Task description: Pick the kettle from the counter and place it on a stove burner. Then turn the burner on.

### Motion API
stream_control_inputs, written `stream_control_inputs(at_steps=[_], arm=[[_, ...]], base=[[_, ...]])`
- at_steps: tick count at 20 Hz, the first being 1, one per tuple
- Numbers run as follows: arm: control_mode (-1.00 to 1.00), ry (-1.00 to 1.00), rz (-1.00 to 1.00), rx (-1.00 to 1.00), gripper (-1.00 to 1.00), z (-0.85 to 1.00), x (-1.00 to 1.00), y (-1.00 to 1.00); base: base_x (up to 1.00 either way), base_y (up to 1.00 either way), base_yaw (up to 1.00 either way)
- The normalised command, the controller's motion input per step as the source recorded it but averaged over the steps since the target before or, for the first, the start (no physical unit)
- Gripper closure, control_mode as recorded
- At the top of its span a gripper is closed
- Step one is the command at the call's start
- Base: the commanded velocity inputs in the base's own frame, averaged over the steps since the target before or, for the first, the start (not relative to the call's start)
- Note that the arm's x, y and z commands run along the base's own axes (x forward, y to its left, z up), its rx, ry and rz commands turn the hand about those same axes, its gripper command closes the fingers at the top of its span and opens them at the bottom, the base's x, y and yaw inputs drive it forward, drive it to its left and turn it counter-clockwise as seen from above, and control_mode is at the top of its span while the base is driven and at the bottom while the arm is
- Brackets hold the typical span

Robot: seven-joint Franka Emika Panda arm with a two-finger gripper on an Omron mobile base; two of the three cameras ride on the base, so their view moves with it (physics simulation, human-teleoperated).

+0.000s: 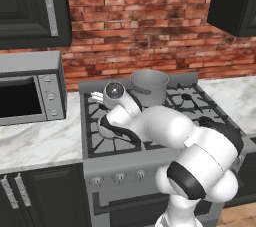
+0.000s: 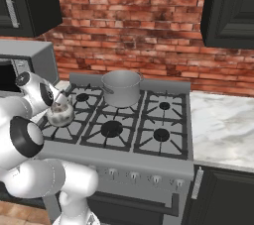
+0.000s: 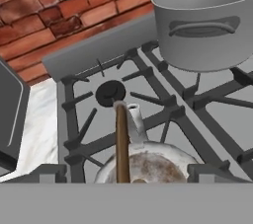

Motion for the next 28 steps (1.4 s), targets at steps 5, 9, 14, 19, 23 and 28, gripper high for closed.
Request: stream_control_inputs(at_steps=[5, 9, 14, 19, 23, 28], arm=[[-1.00, 0.00, 0.00, 0.00, -1.00, 0.30, -0.10, 0.00], [-1.00, -0.04, 0.00, 0.00, -1.00, 0.43, -0.30, 0.00], [-1.00, -0.08, 0.00, 0.00, -1.00, 0.07, -0.69, 0.00], [-1.00, -0.16, 0.00, -0.01, -1.00, 0.00, -0.97, 0.00], [-1.00, -0.19, 0.00, -0.04, -1.00, -0.07, -0.98, 0.00], [-1.00, -0.21, 0.00, -0.07, -1.00, -0.24, -0.77, 0.00]], base=[[0.00, 0.00, 0.00], [0.00, 0.00, 0.00], [0.00, 0.00, 0.00], [0.00, 0.00, 0.00], [0.00, 0.00, 0.00], [0.00, 0.00, 0.00]])
